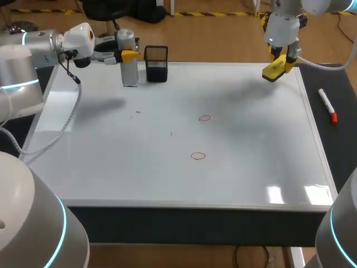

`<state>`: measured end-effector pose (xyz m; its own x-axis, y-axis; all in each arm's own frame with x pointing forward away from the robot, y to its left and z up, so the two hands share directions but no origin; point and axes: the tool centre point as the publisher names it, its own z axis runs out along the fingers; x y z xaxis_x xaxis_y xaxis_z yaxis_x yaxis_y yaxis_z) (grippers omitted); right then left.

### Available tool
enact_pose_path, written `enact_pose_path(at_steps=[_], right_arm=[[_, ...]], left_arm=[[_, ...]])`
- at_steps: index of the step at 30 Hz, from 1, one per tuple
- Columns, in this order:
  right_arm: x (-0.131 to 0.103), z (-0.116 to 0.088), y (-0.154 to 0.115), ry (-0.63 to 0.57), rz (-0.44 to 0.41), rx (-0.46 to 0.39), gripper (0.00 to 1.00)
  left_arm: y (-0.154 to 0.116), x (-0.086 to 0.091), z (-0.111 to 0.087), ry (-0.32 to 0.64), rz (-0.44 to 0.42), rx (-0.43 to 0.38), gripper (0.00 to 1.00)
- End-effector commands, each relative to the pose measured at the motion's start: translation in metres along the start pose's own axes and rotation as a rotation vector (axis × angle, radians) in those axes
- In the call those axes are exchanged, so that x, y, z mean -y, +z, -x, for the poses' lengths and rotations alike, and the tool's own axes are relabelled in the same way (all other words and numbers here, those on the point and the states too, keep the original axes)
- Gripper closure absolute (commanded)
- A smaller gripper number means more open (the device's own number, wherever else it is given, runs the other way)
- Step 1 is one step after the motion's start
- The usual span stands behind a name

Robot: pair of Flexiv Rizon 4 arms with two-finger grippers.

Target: Pick up the inspection probe, press it on each red-marked spot on the whiteboard one by one, put down the probe, pick up the eraser, and wipe off all the red marks.

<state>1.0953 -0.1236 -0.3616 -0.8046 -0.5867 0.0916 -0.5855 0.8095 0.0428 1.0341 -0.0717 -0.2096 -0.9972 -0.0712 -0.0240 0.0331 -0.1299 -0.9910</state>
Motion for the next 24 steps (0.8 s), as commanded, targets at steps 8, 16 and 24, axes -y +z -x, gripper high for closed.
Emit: enact_pose_path(at_steps=[8, 16, 24], right_arm=[[0.0, -0.001, -0.001, -0.001, -0.003, -0.001, 1.0], [-0.034, 0.01, -0.004, -0.074, -0.034, 0.015, 1.0], [-0.089, 0.015, -0.009, -0.195, -0.06, 0.011, 1.0]], left_arm=[[0.001, 0.003, -0.004, 0.002, 0.002, 0.014, 1.0], [0.001, 0.003, -0.004, 0.002, 0.002, 0.014, 1.0], [0.001, 0.003, -0.004, 0.002, 0.002, 0.014, 1.0]])
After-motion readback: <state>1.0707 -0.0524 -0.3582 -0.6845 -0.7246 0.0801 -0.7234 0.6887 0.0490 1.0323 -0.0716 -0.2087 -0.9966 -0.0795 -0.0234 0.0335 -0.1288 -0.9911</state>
